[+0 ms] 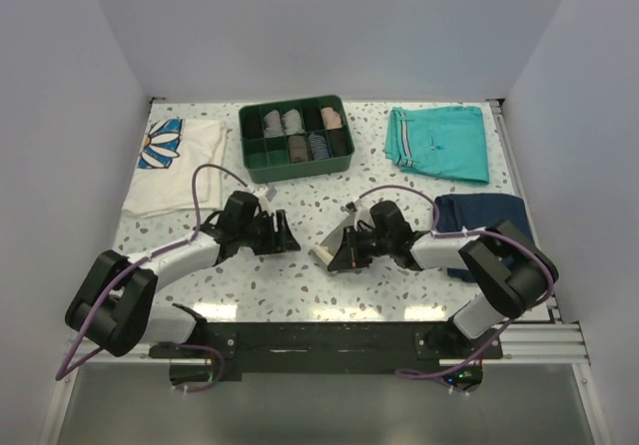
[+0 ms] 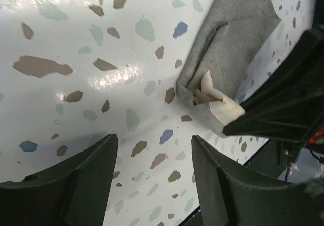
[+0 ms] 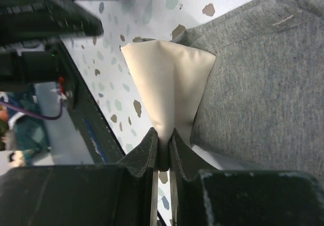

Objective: Roll the underwear
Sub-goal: Roll the underwear to the center of the board.

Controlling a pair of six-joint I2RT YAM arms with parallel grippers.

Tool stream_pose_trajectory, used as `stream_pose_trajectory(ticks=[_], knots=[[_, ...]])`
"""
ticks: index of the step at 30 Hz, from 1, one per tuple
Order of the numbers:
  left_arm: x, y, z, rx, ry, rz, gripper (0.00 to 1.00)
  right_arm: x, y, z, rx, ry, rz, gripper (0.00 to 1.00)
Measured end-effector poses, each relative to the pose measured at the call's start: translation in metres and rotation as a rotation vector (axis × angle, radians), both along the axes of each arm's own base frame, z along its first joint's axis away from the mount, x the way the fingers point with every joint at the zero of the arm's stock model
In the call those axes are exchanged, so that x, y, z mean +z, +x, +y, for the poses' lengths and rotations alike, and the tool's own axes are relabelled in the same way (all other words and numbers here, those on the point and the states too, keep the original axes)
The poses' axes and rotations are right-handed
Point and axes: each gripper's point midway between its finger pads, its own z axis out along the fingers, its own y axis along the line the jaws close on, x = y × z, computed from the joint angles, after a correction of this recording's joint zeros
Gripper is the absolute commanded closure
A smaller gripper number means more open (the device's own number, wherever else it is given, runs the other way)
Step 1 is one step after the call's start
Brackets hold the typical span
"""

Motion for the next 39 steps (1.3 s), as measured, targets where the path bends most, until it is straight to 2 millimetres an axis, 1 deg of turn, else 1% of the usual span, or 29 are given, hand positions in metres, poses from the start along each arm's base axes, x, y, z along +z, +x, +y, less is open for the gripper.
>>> stream_pose_trajectory(ticks=[3,5,12,14,17,22,27,34,37,39], knots=[[-0.002,-0.010,-0.007,-0.051,-0.057,0.006,0.33,-0.007,0.002,0.000,-0.013,0.026,0.069,0.96],[-0.002,-0.013,-0.012,-0.076,-0.086,0.005,0.32,-0.015,0.001,-0.001,-0.020,0.026,0.114,0.96],[0.012,-0.006,-0.027,-0.136,-0.167,-0.061,0.30,-0.016,0.003,-0.001,-0.029,0.046,0.167,0.96],[0.014,-0.004,-0.030,-0.148,-0.178,-0.073,0.30,-0.016,0.004,-0.001,-0.033,0.038,0.172,0.96],[0.009,-0.004,-0.033,-0.166,-0.174,-0.067,0.29,-0.017,0.004,-0.002,-0.036,0.031,0.179,0.96],[-0.008,-0.003,-0.039,-0.197,-0.152,-0.041,0.27,-0.017,0.005,-0.002,-0.035,0.016,0.188,0.95],[-0.008,0.002,-0.048,-0.232,-0.191,-0.079,0.28,-0.017,0.005,-0.003,-0.027,0.009,0.183,0.95],[-0.010,0.010,-0.062,-0.281,-0.253,-0.122,0.35,-0.017,0.005,-0.003,-0.014,-0.003,0.176,0.95],[-0.011,0.011,-0.066,-0.300,-0.278,-0.135,0.35,-0.017,0.005,-0.004,-0.009,-0.008,0.172,0.95],[-0.011,0.010,-0.067,-0.310,-0.289,-0.144,0.33,-0.017,0.004,-0.004,-0.007,-0.011,0.169,0.95]])
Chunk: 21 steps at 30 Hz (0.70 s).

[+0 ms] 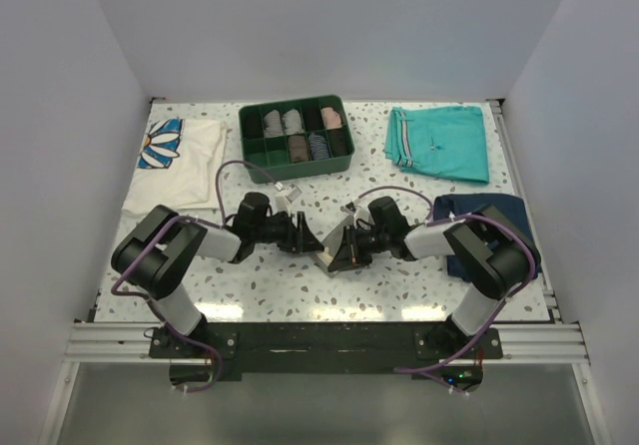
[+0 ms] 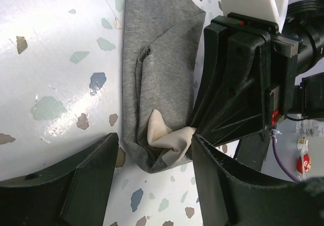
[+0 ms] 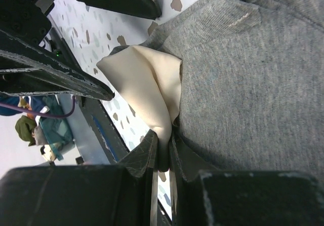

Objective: Roll the underwear
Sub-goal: Roll the underwear to the center of the board.

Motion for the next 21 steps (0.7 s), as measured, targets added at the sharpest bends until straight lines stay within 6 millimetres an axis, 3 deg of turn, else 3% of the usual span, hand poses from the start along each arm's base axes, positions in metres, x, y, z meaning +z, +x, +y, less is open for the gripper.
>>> stream_pose_trajectory(ticks=[8,11,21], knots=[[0.001,-0.013,0.003,-0.025,-0.044,-0.030,0.31,0.000,0.000,0.000,0.002,-0.003,0.000,0.95],[0.001,-0.015,0.004,-0.031,-0.051,-0.032,0.35,0.000,0.000,-0.001,0.003,-0.005,0.000,0.95],[-0.009,-0.008,0.003,-0.017,-0.036,0.005,0.66,0.000,0.000,-0.002,0.012,-0.014,-0.004,0.94]])
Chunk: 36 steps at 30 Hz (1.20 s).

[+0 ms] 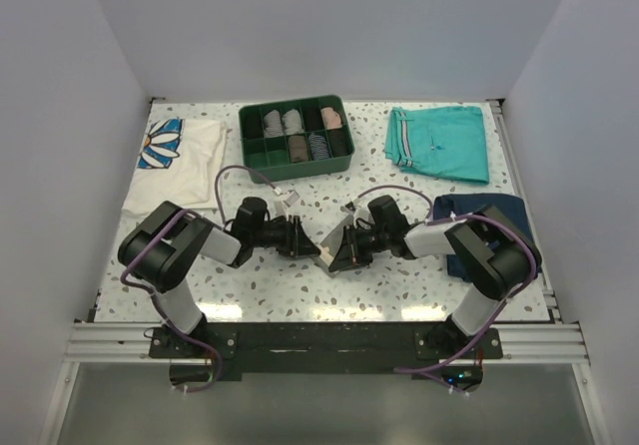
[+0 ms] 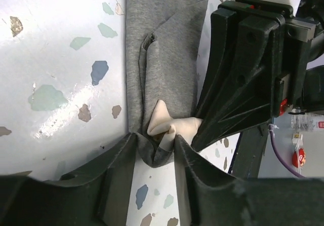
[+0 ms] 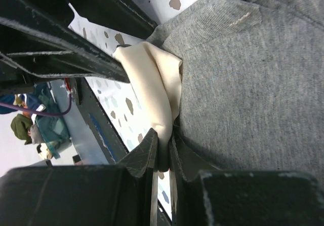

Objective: Roll the underwear
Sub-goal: Roll the underwear to the center of the board.

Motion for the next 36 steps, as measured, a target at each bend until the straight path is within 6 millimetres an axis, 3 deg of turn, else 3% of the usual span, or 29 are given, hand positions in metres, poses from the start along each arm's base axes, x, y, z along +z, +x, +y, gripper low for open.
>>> stream_pose_trajectory(ticks=[4,5,7,14,17,23,29,32,36], knots=[[-0.005,0.004,0.000,0.014,0.020,0.018,0.84,0.000,0.000,0.000,0.002,-0.001,-0.003,0.91],[-0.007,0.004,0.000,0.018,0.027,0.025,0.93,0.000,0.000,0.000,0.003,-0.001,-0.005,0.87],[-0.009,0.003,-0.001,0.020,0.039,0.038,1.00,0.000,0.000,-0.001,0.005,-0.001,-0.009,0.80],[-0.009,0.007,-0.025,0.024,0.122,0.026,1.00,0.010,-0.005,-0.003,0.017,-0.074,-0.084,0.47],[-0.009,0.008,-0.035,0.031,0.164,0.020,1.00,0.022,-0.007,-0.004,0.023,-0.168,-0.189,0.41],[-0.010,0.007,-0.040,0.041,0.211,0.022,1.00,0.048,0.008,-0.024,-0.037,-0.371,-0.404,0.39],[-0.009,0.008,-0.038,0.051,0.241,0.024,1.00,0.046,0.013,-0.057,-0.071,-0.573,-0.509,0.38],[-0.009,0.008,-0.038,0.050,0.253,0.029,1.00,0.046,0.006,-0.058,-0.029,-0.618,-0.564,0.38],[-0.009,0.008,-0.038,0.047,0.267,0.035,1.00,0.055,0.000,-0.044,0.035,-0.618,-0.639,0.37]])
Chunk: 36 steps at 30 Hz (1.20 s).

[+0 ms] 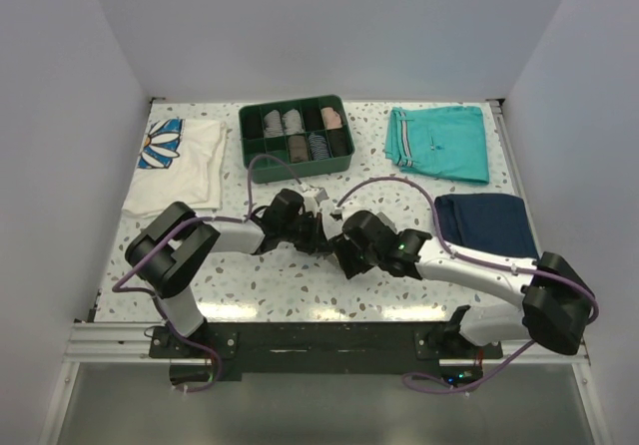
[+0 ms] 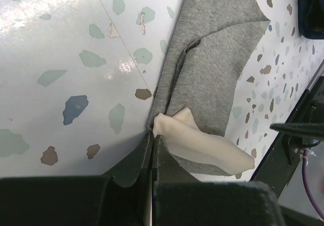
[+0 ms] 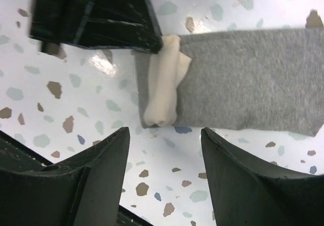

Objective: Roll the underwear
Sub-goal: Roll the underwear to the center of the board.

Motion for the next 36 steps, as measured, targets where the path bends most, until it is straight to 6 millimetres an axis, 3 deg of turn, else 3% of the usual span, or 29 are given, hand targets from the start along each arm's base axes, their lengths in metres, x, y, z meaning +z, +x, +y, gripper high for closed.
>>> stream_pose_trajectory(ticks=[6,11,15,18,19,22,27,31,36], knots=[[0.000,-0.001,0.000,-0.012,0.016,0.004,1.00,0.006,0.003,0.028,0.082,-0.022,-0.048,0.37],[0.000,-0.002,0.000,-0.013,0.018,0.005,1.00,-0.015,0.005,0.030,0.102,-0.090,-0.035,0.38],[0.000,-0.002,0.000,-0.013,0.018,0.006,1.00,-0.020,0.006,0.030,0.100,-0.106,-0.040,0.40],[0.000,-0.002,0.000,-0.013,0.018,0.006,1.00,-0.019,0.008,0.033,0.098,-0.092,-0.051,0.49],[0.000,-0.001,0.000,-0.013,0.018,0.006,1.00,-0.020,0.008,0.033,0.097,-0.088,-0.053,0.58],[0.000,-0.002,0.000,-0.013,0.018,0.006,1.00,-0.026,0.007,0.031,0.090,-0.087,-0.050,0.69],[0.000,-0.002,0.000,-0.014,0.017,0.006,1.00,-0.036,0.001,0.024,0.068,-0.090,-0.028,0.76],[0.000,-0.002,0.000,-0.015,0.018,0.009,1.00,-0.041,-0.001,0.022,0.036,-0.071,-0.014,0.93],[0.001,-0.008,0.003,-0.020,0.032,0.026,1.00,-0.039,-0.004,0.015,-0.045,0.035,0.008,0.99]])
